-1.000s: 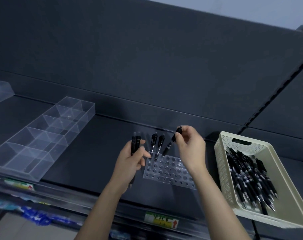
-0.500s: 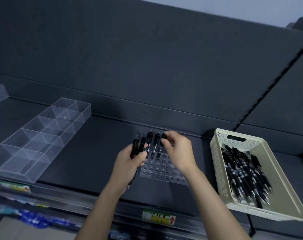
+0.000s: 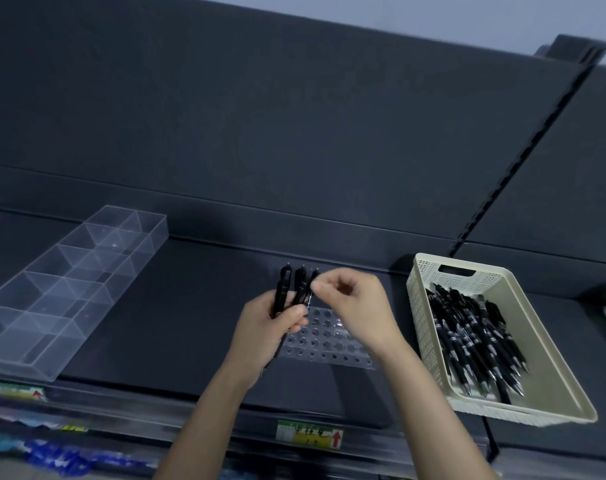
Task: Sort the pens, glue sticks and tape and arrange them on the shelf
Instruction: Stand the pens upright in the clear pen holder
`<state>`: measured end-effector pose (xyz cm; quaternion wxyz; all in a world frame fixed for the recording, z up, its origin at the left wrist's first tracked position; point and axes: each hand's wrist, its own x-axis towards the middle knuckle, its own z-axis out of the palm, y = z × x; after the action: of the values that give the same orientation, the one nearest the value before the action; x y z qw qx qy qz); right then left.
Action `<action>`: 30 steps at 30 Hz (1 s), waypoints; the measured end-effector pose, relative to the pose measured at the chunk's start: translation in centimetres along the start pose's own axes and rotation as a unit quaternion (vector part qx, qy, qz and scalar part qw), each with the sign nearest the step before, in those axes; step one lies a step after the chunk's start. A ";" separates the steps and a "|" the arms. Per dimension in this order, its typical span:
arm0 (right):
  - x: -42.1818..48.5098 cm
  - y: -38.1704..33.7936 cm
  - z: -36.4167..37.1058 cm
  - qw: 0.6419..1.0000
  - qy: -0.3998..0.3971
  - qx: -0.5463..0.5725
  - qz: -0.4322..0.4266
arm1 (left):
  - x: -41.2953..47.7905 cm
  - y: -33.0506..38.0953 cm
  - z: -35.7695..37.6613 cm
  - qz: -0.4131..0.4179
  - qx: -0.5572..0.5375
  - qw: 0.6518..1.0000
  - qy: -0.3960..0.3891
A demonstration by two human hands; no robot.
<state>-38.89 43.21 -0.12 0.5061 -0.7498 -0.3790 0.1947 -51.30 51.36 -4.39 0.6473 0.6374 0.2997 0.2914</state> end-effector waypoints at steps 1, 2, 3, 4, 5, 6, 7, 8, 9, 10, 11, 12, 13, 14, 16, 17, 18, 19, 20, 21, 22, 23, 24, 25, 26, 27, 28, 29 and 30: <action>-0.1 -0.1 -0.1 1.000 -0.023 0.018 0.004 | 0.0 0.1 0.3 0.001 0.009 1.000 -0.014; -0.1 -0.1 -0.2 0.999 -0.033 0.032 0.002 | 0.0 0.1 0.6 -0.001 0.014 1.000 -0.023; -0.1 0.0 -0.3 0.999 -0.033 0.042 -0.003 | 0.0 0.2 0.9 -0.002 0.015 0.999 -0.029; -0.1 0.1 -0.5 0.998 -0.024 0.055 -0.004 | 0.0 0.1 1.1 0.001 0.023 0.999 -0.027; -0.1 0.1 -0.7 0.997 -0.007 0.076 0.000 | 0.0 0.0 1.1 0.007 0.038 0.999 -0.018; 0.0 0.0 -1.1 0.994 0.018 0.109 0.011 | 0.1 0.0 0.9 0.017 0.062 0.998 -0.005; 0.2 -0.1 -1.5 0.988 0.047 0.144 0.025 | 0.1 -0.1 0.7 0.026 0.082 0.996 0.011; 0.5 -0.2 -1.9 0.983 0.081 0.162 0.033 | 0.0 -0.2 0.4 0.034 0.092 0.995 0.027; 0.8 -0.2 -2.4 0.982 0.116 0.146 0.027 | 0.0 -0.2 0.2 0.038 0.092 0.994 0.041; 1.2 -0.2 -2.7 0.984 0.146 0.099 0.015 | -0.1 -0.2 0.0 0.038 0.089 0.994 0.052; 1.6 0.0 -3.0 0.986 0.164 0.036 0.001 | -0.2 -0.3 -0.2 0.039 0.092 0.993 0.061; 1.9 0.0 -3.0 0.985 0.169 -0.025 -0.012 | -0.2 -0.3 -0.3 0.040 0.101 0.992 0.068; 2.1 0.1 -2.9 0.984 0.164 -0.071 -0.021 | -0.2 -0.2 -0.3 0.039 0.111 0.990 0.075; 2.2 0.2 -2.6 0.983 0.153 -0.096 -0.027 | -0.1 -0.2 -0.3 0.037 0.118 0.989 0.083; 2.4 0.6 -1.9 0.985 0.125 -0.113 -0.034 | 0.0 -0.1 -0.4 0.025 0.106 0.989 0.099; 2.3 0.8 -1.6 0.986 0.115 -0.117 -0.034 | 0.1 -0.1 -0.5 0.017 0.091 0.990 0.105; 2.4 1.0 -1.4 0.986 0.105 -0.123 -0.035 | 0.2 -0.2 -0.6 0.012 0.080 0.991 0.108; 2.3 1.2 -1.2 0.986 0.095 -0.131 -0.038 | 0.3 -0.3 -0.8 0.005 0.078 0.991 0.108; 2.3 1.3 -1.1 0.985 0.083 -0.144 -0.042 | 0.4 -0.5 -1.0 0.000 0.080 0.991 0.106; 2.2 1.4 -1.0 0.984 0.070 -0.159 -0.047 | 0.3 -0.6 -1.2 -0.004 0.085 0.991 0.102; 2.2 1.5 -0.9 0.982 0.055 -0.172 -0.050 | 0.3 -0.7 -1.3 -0.007 0.088 0.991 0.098; 2.2 1.6 -0.7 0.981 0.040 -0.183 -0.050 | 0.2 -0.7 -1.3 -0.008 0.089 0.991 0.095; 2.1 1.8 -0.6 0.980 0.027 -0.192 -0.048 | 0.1 -0.6 -1.4 -0.004 0.085 0.992 0.094; 2.1 2.0 -0.4 0.979 0.019 -0.197 -0.044 | 0.0 -0.6 -1.4 0.001 0.077 0.993 0.091; 2.0 2.2 -0.4 0.980 0.015 -0.196 -0.039 | -0.1 -0.5 -1.4 0.005 0.067 0.994 0.088; 2.0 2.3 -0.3 0.980 0.014 -0.193 -0.037 | -0.2 -0.5 -1.4 0.004 0.051 0.995 0.087; 1.9 2.4 -0.2 0.981 0.014 -0.192 -0.037 | -0.2 -0.5 -1.4 0.001 0.032 0.996 0.089; 1.9 2.4 -0.2 0.980 0.013 -0.196 -0.038 | -0.2 -0.4 -1.5 -0.002 0.014 0.995 0.095; 1.9 2.3 -0.2 0.978 0.011 -0.203 -0.041 | -0.2 -0.3 -1.5 -0.002 0.006 0.995 0.104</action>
<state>-36.68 44.07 -1.98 0.3555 -0.8226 -0.4357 0.0846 -52.54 52.16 -4.73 0.6094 0.6072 0.3685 0.3524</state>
